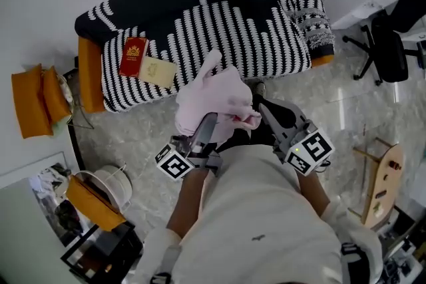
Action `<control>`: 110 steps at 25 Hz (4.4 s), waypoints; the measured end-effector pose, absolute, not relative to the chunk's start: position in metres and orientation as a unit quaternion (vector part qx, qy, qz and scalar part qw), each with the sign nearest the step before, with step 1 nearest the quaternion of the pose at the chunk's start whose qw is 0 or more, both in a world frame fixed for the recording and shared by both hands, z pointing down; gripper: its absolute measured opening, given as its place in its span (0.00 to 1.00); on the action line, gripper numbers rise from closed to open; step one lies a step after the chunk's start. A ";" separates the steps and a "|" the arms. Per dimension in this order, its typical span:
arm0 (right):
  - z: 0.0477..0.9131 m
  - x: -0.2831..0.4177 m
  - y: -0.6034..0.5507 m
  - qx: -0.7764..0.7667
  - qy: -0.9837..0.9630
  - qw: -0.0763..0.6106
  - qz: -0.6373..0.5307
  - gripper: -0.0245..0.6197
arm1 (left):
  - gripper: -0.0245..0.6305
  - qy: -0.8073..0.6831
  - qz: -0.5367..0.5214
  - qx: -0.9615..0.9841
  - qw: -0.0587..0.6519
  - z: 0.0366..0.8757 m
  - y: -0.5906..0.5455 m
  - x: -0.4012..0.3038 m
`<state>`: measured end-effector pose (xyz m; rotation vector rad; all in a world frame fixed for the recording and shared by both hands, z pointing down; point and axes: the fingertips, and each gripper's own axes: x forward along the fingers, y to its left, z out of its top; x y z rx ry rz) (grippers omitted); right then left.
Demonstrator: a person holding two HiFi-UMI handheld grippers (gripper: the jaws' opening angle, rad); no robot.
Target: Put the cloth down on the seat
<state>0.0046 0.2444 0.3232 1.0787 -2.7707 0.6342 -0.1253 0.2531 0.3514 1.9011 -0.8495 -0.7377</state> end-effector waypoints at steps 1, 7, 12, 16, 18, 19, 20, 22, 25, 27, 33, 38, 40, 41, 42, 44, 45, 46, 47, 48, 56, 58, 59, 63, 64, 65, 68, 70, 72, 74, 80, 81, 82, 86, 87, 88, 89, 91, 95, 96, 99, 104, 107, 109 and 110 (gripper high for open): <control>0.326 0.006 0.243 0.353 -0.910 0.053 0.211 0.05 | 0.34 -0.343 -0.297 0.769 0.450 0.353 0.252 -0.124; 0.330 0.001 0.224 0.341 -0.914 0.053 0.215 0.05 | 0.34 -0.355 -0.298 0.761 0.453 0.359 0.239 -0.124; 0.329 0.003 0.201 0.329 -0.918 0.046 0.215 0.05 | 0.34 -0.365 -0.302 0.758 0.450 0.357 0.219 -0.124; 0.328 0.009 0.173 0.323 -0.920 0.037 0.218 0.05 | 0.34 -0.373 -0.304 0.757 0.442 0.351 0.195 -0.120; 0.325 0.011 0.155 0.318 -0.922 0.031 0.219 0.05 | 0.34 -0.377 -0.306 0.757 0.437 0.346 0.181 -0.117; 0.322 0.011 0.146 0.314 -0.924 0.028 0.217 0.05 | 0.34 -0.379 -0.306 0.757 0.435 0.343 0.173 -0.115; 0.320 0.011 0.137 0.311 -0.925 0.025 0.216 0.05 | 0.34 -0.380 -0.306 0.758 0.433 0.341 0.165 -0.114; 0.316 0.014 0.118 0.304 -0.928 0.020 0.214 0.05 | 0.34 -0.383 -0.308 0.757 0.430 0.337 0.146 -0.111; 0.314 0.024 0.091 0.295 -0.931 0.021 0.213 0.05 | 0.34 -0.390 -0.314 0.755 0.423 0.331 0.119 -0.104; 0.314 0.033 0.073 0.290 -0.933 0.024 0.212 0.05 | 0.34 -0.397 -0.318 0.753 0.417 0.328 0.101 -0.097; 0.315 0.053 0.030 0.274 -0.937 0.032 0.215 0.05 | 0.34 -0.414 -0.331 0.739 0.417 0.330 0.062 -0.076; 0.319 0.077 0.003 0.259 -0.941 0.038 0.216 0.05 | 0.34 -0.427 -0.348 0.718 0.427 0.338 0.036 -0.056; 0.324 0.087 -0.006 0.256 -0.940 0.040 0.222 0.05 | 0.34 -0.432 -0.351 0.713 0.427 0.339 0.027 -0.048; 0.327 0.092 -0.009 0.254 -0.939 0.041 0.226 0.05 | 0.34 -0.433 -0.350 0.713 0.426 0.339 0.024 -0.044; 0.329 0.096 -0.012 0.253 -0.939 0.041 0.230 0.05 | 0.34 -0.435 -0.349 0.713 0.426 0.340 0.020 -0.041; 0.333 0.101 -0.015 0.250 -0.937 0.040 0.239 0.05 | 0.34 -0.436 -0.346 0.713 0.425 0.339 0.014 -0.035; 0.335 0.102 -0.016 0.249 -0.937 0.039 0.243 0.05 | 0.34 -0.437 -0.345 0.714 0.426 0.338 0.011 -0.033; 0.336 0.103 -0.017 0.249 -0.936 0.038 0.248 0.05 | 0.34 -0.436 -0.344 0.714 0.426 0.337 0.009 -0.031; 0.338 0.103 -0.019 0.248 -0.935 0.037 0.252 0.05 | 0.34 -0.436 -0.344 0.714 0.427 0.337 0.007 -0.030; 0.339 0.103 -0.021 0.248 -0.934 0.036 0.255 0.05 | 0.34 -0.435 -0.343 0.715 0.427 0.336 0.005 -0.029; 0.346 0.101 -0.035 0.271 -0.924 0.033 0.267 0.05 | 0.34 -0.425 -0.345 0.719 0.427 0.333 -0.015 -0.045; 0.341 0.102 -0.041 0.282 -0.922 0.031 0.262 0.05 | 0.34 -0.422 -0.344 0.721 0.428 0.334 -0.023 -0.049; 0.339 0.102 -0.044 0.286 -0.922 0.030 0.259 0.05 | 0.34 -0.419 -0.345 0.723 0.428 0.332 -0.029 -0.051; 0.331 0.098 -0.058 0.305 -0.919 0.032 0.246 0.05 | 0.34 -0.407 -0.343 0.729 0.430 0.332 -0.048 -0.058; 0.329 0.095 -0.061 0.308 -0.919 0.034 0.244 0.05 | 0.34 -0.406 -0.342 0.730 0.430 0.334 -0.052 -0.062; 0.328 0.090 -0.063 0.310 -0.919 0.035 0.242 0.05 | 0.34 -0.404 -0.341 0.731 0.431 0.336 -0.056 -0.066; 0.324 0.077 -0.069 0.315 -0.918 0.040 0.237 0.05 | 0.34 -0.397 -0.341 0.732 0.436 0.342 -0.068 -0.079; 0.323 0.068 -0.074 0.318 -0.917 0.043 0.235 0.05 | 0.34 -0.392 -0.340 0.732 0.441 0.347 -0.077 -0.086; 0.322 0.058 -0.081 0.323 -0.916 0.048 0.233 0.05 | 0.34 -0.389 -0.339 0.730 0.448 0.355 -0.087 -0.095; 0.322 0.049 -0.087 0.330 -0.914 0.054 0.231 0.05 | 0.34 -0.383 -0.338 0.728 0.457 0.362 -0.095 -0.104; 0.330 0.023 -0.104 0.352 -0.903 0.075 0.235 0.05 | 0.34 -0.366 -0.329 0.720 0.489 0.396 -0.117 -0.127; 0.332 0.018 -0.106 0.355 -0.901 0.077 0.237 0.05 | 0.34 -0.364 -0.326 0.717 0.496 0.404 -0.121 -0.130; 0.334 0.014 -0.107 0.358 -0.899 0.079 0.240 0.05 | 0.34 -0.360 -0.325 0.715 0.504 0.411 -0.124 -0.132; 0.350 0.003 -0.104 0.371 -0.887 0.092 0.260 0.05 | 0.34 -0.345 -0.313 0.706 0.533 0.443 -0.136 -0.136; 0.355 0.002 -0.103 0.374 -0.883 0.096 0.266 0.05 | 0.34 -0.345 -0.306 0.705 0.539 0.452 -0.139 -0.138; 0.361 0.000 -0.101 0.377 -0.879 0.101 0.273 0.05 | 0.34 -0.346 -0.297 0.704 0.545 0.461 -0.142 -0.139; 0.365 -0.001 -0.099 0.380 -0.875 0.106 0.279 0.05 | 0.34 -0.348 -0.287 0.704 0.549 0.471 -0.145 -0.141; 0.372 -0.003 -0.097 0.387 -0.869 0.111 0.288 0.05 | 0.34 -0.353 -0.267 0.705 0.554 0.490 -0.150 -0.144; 0.385 -0.002 -0.096 0.404 -0.855 0.117 0.304 0.05 | 0.34 -0.349 -0.252 0.702 0.567 0.523 -0.160 -0.147; 0.388 -0.001 -0.096 0.407 -0.852 0.119 0.308 0.05 | 0.34 -0.351 -0.249 0.702 0.569 0.532 -0.162 -0.147; 0.396 -0.001 -0.093 0.412 -0.845 0.125 0.316 0.05 | 0.34 -0.355 -0.233 0.702 0.572 0.557 -0.168 -0.149; 0.411 0.004 -0.085 0.420 -0.832 0.137 0.335 0.05 | 0.35 -0.366 -0.215 0.693 0.583 0.595 -0.169 -0.151; 0.419 0.005 -0.081 0.420 -0.826 0.145 0.347 0.05 | 0.35 -0.366 -0.217 0.685 0.591 0.612 -0.169 -0.147; 0.424 0.003 -0.078 0.418 -0.823 0.151 0.354 0.05 | 0.35 -0.369 -0.213 0.682 0.595 0.627 -0.168 -0.146; 0.428 0.003 -0.077 0.417 -0.822 0.154 0.357 0.05 | 0.35 -0.370 -0.213 0.680 0.596 0.634 -0.169 -0.145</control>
